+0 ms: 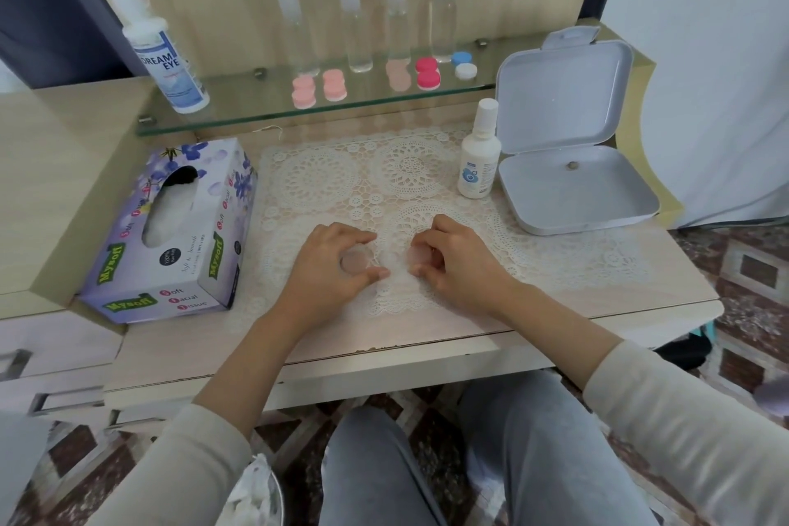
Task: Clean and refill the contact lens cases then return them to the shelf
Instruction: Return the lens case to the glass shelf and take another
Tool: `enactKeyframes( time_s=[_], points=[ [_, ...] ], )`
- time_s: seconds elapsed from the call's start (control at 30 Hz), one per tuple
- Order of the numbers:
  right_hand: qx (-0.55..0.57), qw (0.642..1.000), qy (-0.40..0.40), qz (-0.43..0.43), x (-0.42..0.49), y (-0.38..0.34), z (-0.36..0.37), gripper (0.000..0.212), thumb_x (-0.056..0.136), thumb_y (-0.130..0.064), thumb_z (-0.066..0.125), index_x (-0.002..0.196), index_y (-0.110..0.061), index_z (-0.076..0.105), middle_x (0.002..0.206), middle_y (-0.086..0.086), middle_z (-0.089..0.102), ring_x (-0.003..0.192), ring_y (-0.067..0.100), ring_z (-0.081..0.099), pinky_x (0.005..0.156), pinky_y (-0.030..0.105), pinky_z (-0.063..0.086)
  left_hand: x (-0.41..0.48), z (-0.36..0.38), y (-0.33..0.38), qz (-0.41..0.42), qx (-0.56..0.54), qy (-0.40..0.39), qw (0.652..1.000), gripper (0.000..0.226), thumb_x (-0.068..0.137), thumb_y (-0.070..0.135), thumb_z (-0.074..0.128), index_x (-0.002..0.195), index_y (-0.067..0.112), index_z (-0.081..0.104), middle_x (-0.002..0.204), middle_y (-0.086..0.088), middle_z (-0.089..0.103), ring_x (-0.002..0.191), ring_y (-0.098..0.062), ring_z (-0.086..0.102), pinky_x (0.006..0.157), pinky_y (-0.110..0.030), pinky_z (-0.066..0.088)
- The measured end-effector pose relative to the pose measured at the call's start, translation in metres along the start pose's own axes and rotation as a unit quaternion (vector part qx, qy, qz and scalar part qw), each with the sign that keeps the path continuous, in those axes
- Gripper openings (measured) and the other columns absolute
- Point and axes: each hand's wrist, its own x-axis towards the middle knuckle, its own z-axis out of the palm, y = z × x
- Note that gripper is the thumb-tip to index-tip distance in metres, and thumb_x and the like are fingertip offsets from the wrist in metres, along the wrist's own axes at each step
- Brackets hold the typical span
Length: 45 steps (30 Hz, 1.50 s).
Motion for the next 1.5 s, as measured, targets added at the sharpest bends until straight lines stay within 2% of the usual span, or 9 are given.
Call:
enactKeyframes(
  time_s=[0.33, 0.6, 0.77, 0.9, 1.0, 1.1, 1.2, 1.33, 1.5],
  points=[
    [0.021, 0.999, -0.014, 0.022, 0.006, 0.000, -0.007, 0.034, 0.075, -0.016, 0.070, 0.107, -0.007, 0.064, 0.096, 0.005, 0.054, 0.079, 0.012, 0.046, 0.068, 0.017, 0.034, -0.002, 0.023, 0.009, 0.002, -0.026, 0.049, 0.998, 0.038, 0.067, 0.041, 0.067, 0.096, 0.017, 0.072, 0.086, 0.009, 0.056, 0.085, -0.013, 0.052, 0.082, -0.030, 0.040],
    [0.011, 0.999, -0.015, 0.040, 0.013, -0.004, -0.006, 0.017, 0.076, -0.010, 0.068, 0.090, -0.001, 0.065, 0.086, 0.003, 0.050, 0.075, 0.014, 0.044, 0.062, 0.018, 0.031, -0.002, 0.024, 0.008, 0.012, -0.035, 0.059, 0.998, 0.030, 0.069, 0.030, 0.076, 0.094, 0.015, 0.072, 0.087, 0.009, 0.057, 0.083, -0.014, 0.054, 0.080, -0.025, 0.040],
    [0.029, 0.999, 0.006, 0.027, 0.012, -0.003, -0.007, 0.011, 0.073, -0.005, 0.069, 0.083, 0.000, 0.067, 0.079, 0.002, 0.052, 0.067, 0.012, 0.045, 0.061, 0.021, 0.037, 0.000, 0.024, 0.008, 0.008, -0.041, 0.059, 0.997, 0.029, 0.069, 0.027, 0.078, 0.094, 0.015, 0.072, 0.087, 0.008, 0.060, 0.085, -0.013, 0.053, 0.080, -0.025, 0.040],
    [0.026, 0.999, -0.025, -0.017, 0.014, 0.001, -0.012, 0.019, 0.070, 0.003, 0.066, 0.087, -0.005, 0.072, 0.082, 0.002, 0.062, 0.060, 0.000, 0.047, 0.057, 0.009, 0.037, 0.000, 0.025, 0.007, 0.007, -0.044, 0.060, 0.997, 0.028, 0.069, 0.025, 0.078, 0.094, 0.015, 0.072, 0.088, 0.003, 0.063, 0.085, -0.014, 0.053, 0.081, -0.033, 0.043],
    [0.042, 0.998, -0.053, -0.018, 0.011, 0.001, -0.017, 0.032, 0.075, 0.004, 0.058, 0.100, -0.012, 0.071, 0.094, -0.001, 0.065, 0.073, 0.003, 0.055, 0.064, 0.003, 0.038, -0.001, 0.025, 0.007, 0.011, -0.045, 0.061, 0.997, 0.030, 0.068, 0.029, 0.075, 0.094, 0.015, 0.072, 0.087, 0.002, 0.064, 0.085, -0.017, 0.055, 0.081, -0.033, 0.043],
    [0.012, 0.998, -0.062, 0.022, 0.012, -0.003, -0.019, 0.036, 0.074, -0.010, 0.067, 0.110, -0.009, 0.063, 0.099, 0.002, 0.058, 0.075, 0.009, 0.051, 0.067, 0.012, 0.039, -0.001, 0.025, 0.007, 0.013, -0.040, 0.063, 0.997, 0.029, 0.069, 0.028, 0.077, 0.094, 0.015, 0.072, 0.086, 0.006, 0.061, 0.083, -0.016, 0.054, 0.081, -0.033, 0.043],
    [-0.060, 0.996, -0.066, 0.026, 0.015, -0.008, -0.017, 0.022, 0.079, -0.013, 0.063, 0.099, -0.005, 0.060, 0.098, 0.007, 0.053, 0.085, 0.023, 0.053, 0.068, 0.024, 0.038, -0.002, 0.024, 0.008, 0.013, -0.038, 0.062, 0.997, 0.028, 0.070, 0.026, 0.078, 0.095, 0.016, 0.072, 0.086, 0.009, 0.058, 0.082, -0.014, 0.053, 0.081, -0.032, 0.042],
    [-0.092, 0.990, -0.110, 0.006, 0.016, -0.013, -0.019, 0.029, 0.082, -0.002, 0.054, 0.109, -0.013, 0.061, 0.104, 0.006, 0.051, 0.094, 0.021, 0.049, 0.072, 0.026, 0.038, -0.003, 0.024, 0.009, 0.010, -0.034, 0.062, 0.997, 0.029, 0.070, 0.027, 0.077, 0.096, 0.016, 0.072, 0.086, 0.009, 0.057, 0.082, -0.014, 0.052, 0.079, -0.026, 0.040],
    [-0.088, 0.989, -0.110, 0.035, 0.017, -0.017, -0.021, 0.030, 0.081, -0.018, 0.061, 0.110, -0.010, 0.057, 0.098, 0.001, 0.043, 0.093, 0.017, 0.045, 0.074, 0.024, 0.034, -0.003, 0.024, 0.008, 0.013, -0.028, 0.062, 0.998, 0.029, 0.070, 0.026, 0.077, 0.097, 0.016, 0.072, 0.086, 0.009, 0.057, 0.082, -0.014, 0.052, 0.077, -0.018, 0.036]
  ],
)
